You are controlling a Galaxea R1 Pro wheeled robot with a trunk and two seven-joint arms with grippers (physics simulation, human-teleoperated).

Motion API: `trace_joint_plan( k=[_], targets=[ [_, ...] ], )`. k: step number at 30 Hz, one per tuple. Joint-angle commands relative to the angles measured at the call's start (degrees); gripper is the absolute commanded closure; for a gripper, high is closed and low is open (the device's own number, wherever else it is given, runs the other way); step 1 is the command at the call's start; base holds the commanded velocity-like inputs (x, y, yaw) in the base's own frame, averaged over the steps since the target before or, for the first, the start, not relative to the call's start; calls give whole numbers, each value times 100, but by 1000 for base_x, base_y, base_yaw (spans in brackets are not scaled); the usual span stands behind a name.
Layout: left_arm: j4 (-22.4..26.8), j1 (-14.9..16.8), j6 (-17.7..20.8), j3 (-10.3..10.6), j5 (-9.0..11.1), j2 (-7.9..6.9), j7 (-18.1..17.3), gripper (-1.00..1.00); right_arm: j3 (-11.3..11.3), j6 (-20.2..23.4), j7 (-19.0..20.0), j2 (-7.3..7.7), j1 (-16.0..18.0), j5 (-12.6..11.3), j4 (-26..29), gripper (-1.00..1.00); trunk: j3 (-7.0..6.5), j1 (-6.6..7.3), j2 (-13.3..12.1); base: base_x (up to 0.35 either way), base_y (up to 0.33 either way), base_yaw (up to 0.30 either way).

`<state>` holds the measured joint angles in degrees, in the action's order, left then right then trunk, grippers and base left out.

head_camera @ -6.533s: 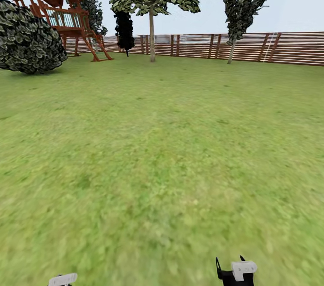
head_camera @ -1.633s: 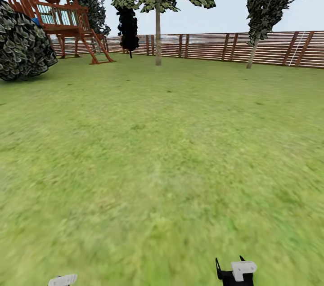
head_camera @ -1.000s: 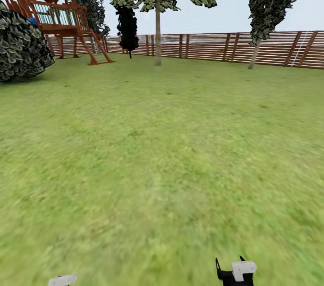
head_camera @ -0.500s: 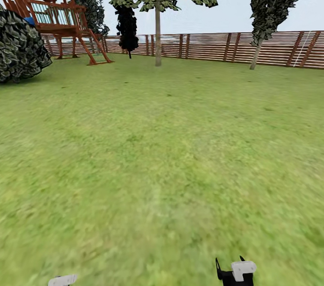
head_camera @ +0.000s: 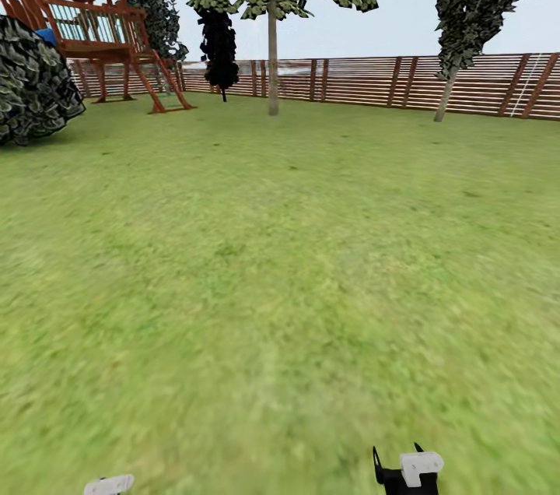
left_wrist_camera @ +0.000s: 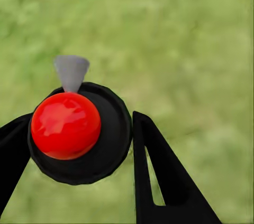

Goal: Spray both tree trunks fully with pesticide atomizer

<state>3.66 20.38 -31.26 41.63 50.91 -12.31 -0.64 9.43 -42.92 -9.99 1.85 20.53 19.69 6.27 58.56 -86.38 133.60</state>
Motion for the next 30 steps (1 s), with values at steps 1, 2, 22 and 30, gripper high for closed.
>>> trace_joint_plan(
  k=[1,2,22,30],
  targets=[
    [3,2,-12,47,59,-3,-6,100,32,-14,-29,-1,4,61,-5,-100,5,-2,2,338,0,0],
    [3,2,-12,47,59,-1,-6,100,32,-14,-29,-1,4,61,-4,-100,5,-2,2,338,0,0],
    [3,2,-16,47,59,0,-6,100,32,-14,-29,-1,4,60,-5,-100,5,-2,2,338,0,0],
    [3,2,-19,47,59,-1,-6,100,32,-14,-29,-1,4,59,-9,-100,5,-2,2,338,0,0]
  ],
)
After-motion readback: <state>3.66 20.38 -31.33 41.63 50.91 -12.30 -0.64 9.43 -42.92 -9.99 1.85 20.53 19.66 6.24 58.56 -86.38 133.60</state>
